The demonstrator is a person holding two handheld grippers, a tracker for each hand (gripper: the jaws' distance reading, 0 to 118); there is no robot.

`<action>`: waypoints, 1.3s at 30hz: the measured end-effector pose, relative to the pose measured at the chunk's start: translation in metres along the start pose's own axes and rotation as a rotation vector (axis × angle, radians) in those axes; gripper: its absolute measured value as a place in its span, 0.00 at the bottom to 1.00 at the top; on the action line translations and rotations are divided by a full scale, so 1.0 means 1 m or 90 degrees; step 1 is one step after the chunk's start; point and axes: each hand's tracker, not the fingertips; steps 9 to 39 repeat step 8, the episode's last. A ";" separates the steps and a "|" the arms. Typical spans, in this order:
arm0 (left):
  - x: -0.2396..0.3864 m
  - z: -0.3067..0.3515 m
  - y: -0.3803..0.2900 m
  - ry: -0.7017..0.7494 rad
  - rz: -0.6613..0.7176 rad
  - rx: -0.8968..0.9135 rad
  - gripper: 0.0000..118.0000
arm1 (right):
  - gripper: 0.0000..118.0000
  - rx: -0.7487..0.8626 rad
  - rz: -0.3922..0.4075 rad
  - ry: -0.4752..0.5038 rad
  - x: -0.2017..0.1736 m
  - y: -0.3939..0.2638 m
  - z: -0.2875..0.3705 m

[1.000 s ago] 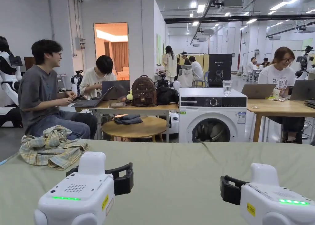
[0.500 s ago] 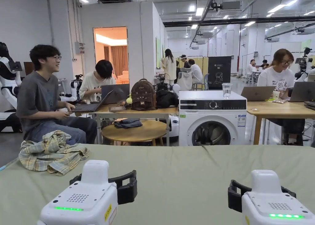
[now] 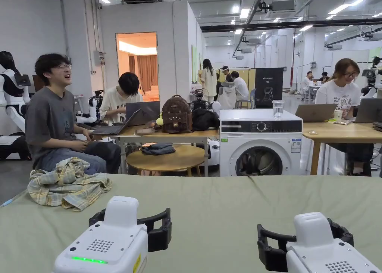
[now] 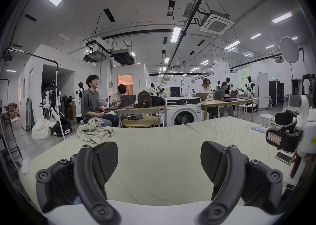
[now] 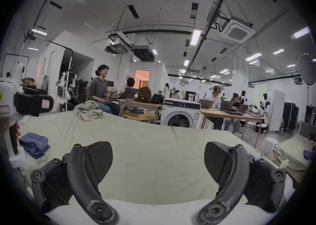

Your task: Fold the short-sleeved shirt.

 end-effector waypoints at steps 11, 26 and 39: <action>-0.005 0.002 0.001 0.003 0.019 -0.003 0.84 | 0.92 -0.019 -0.008 0.002 -0.001 0.002 -0.003; -0.005 0.002 0.001 0.003 0.019 -0.003 0.84 | 0.92 -0.019 -0.008 0.002 -0.001 0.002 -0.003; -0.005 0.002 0.001 0.003 0.019 -0.003 0.84 | 0.92 -0.019 -0.008 0.002 -0.001 0.002 -0.003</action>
